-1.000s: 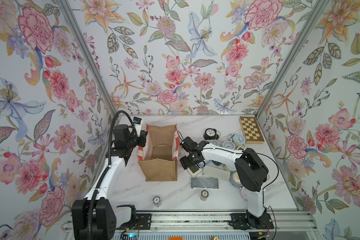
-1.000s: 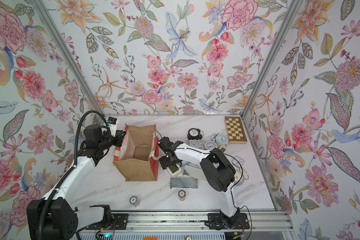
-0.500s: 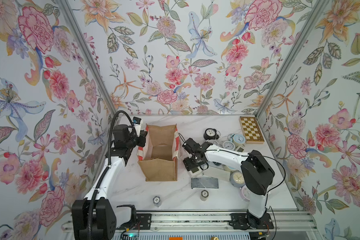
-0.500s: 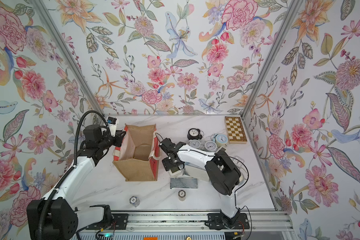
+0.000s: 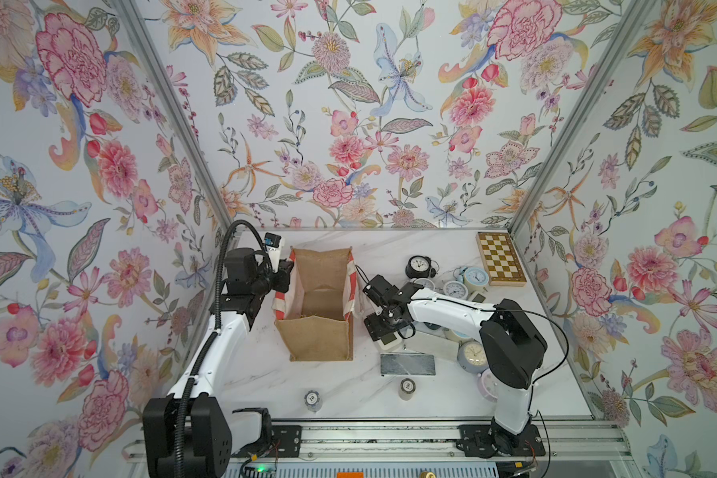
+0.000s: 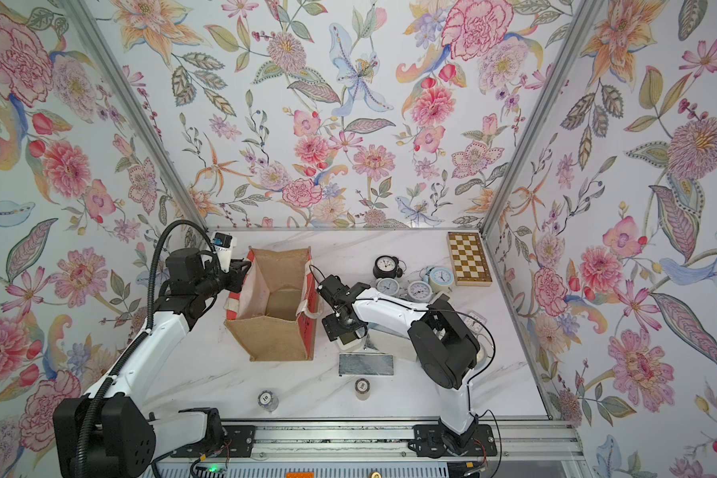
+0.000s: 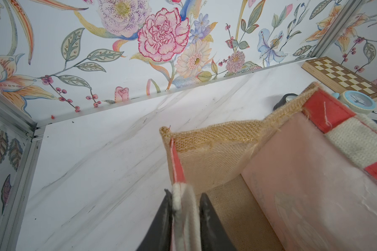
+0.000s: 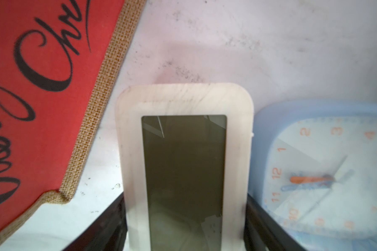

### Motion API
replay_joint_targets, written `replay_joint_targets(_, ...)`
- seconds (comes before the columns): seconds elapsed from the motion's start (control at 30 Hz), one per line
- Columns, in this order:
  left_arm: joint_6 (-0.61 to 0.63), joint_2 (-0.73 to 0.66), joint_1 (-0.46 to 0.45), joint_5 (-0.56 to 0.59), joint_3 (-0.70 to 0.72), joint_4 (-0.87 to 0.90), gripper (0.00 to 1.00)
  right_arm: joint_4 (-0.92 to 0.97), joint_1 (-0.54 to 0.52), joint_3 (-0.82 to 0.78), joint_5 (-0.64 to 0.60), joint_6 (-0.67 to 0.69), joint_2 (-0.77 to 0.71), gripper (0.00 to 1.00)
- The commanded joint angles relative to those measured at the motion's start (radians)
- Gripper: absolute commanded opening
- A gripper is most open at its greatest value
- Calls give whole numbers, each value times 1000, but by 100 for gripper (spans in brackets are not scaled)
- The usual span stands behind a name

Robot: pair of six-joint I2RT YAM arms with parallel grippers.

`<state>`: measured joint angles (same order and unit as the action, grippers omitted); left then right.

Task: Put the alarm clock into the canvas bag
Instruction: Move the canvas bag to the center of the board, then pick up the alarm from the center of the board, then place the alarm at the canvas bag.

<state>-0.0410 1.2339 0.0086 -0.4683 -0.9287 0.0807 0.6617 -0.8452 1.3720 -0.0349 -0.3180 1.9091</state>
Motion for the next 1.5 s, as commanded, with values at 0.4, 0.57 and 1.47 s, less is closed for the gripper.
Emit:
replay_joint_targets(0.4,-8,-28,11,-36,16,-16,24,24,-1,10,-68,-3,-79,58)
replay_joint_targets(0.57,-9,-25,11,-56,16,-20,19,6,7,12,-108,5,-169,55)
replay_joint_targets(1.47,-15,-39,13,-28,18,-4,17,-413,15,219,-16,396,-362,37)
